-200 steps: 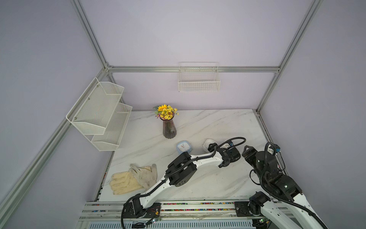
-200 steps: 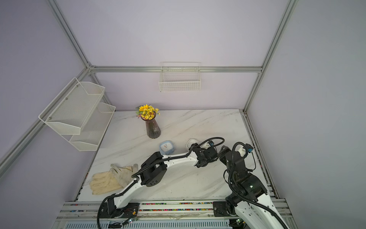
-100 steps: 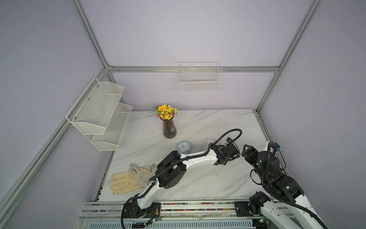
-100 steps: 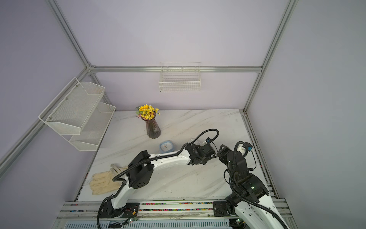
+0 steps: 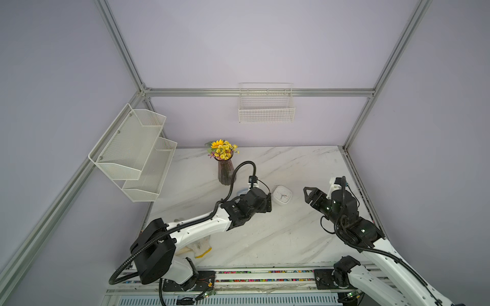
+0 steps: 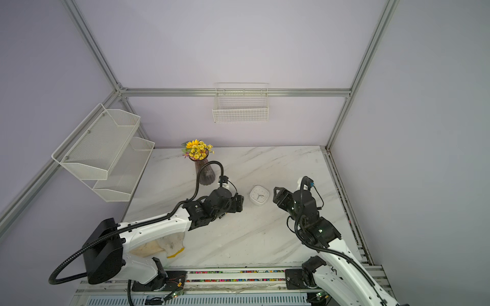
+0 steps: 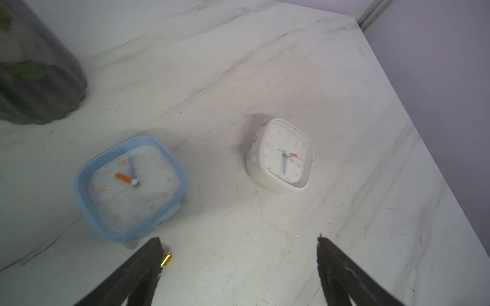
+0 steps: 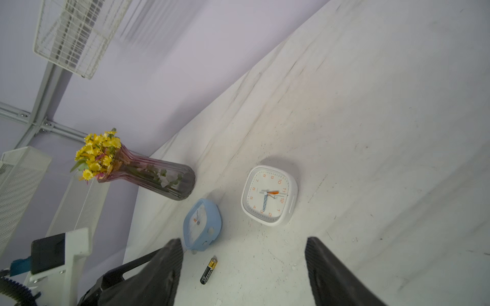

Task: Insert the battery into the alarm
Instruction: Adjust the alarm at the center of the board.

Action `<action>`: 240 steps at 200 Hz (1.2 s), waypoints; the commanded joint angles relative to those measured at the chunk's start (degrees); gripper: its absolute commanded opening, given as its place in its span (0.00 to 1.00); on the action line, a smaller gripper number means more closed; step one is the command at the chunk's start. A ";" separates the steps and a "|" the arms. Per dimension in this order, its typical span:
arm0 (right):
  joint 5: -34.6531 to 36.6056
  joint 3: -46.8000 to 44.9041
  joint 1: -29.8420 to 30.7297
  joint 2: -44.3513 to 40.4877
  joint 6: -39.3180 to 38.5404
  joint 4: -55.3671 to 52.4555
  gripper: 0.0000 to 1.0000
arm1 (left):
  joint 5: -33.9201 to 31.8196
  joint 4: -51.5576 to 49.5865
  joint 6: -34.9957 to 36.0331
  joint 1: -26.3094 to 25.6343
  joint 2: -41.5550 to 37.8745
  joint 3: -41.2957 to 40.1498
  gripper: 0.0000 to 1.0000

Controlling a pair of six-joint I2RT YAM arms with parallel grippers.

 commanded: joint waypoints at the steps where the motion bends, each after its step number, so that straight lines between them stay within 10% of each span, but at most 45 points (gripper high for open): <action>1: -9.81 -0.50 0.31 7.66 -2.18 11.12 0.76 | 1.72 7.77 -10.96 4.58 -7.62 -7.74 0.91; 100: -12.35 20.03 13.86 49.77 -6.74 16.64 0.68 | 19.18 26.00 -27.12 21.08 -3.99 -23.87 0.93; 240: -8.85 31.67 15.04 67.67 -5.04 17.12 0.45 | 25.27 38.93 -29.74 21.35 11.81 -21.33 0.82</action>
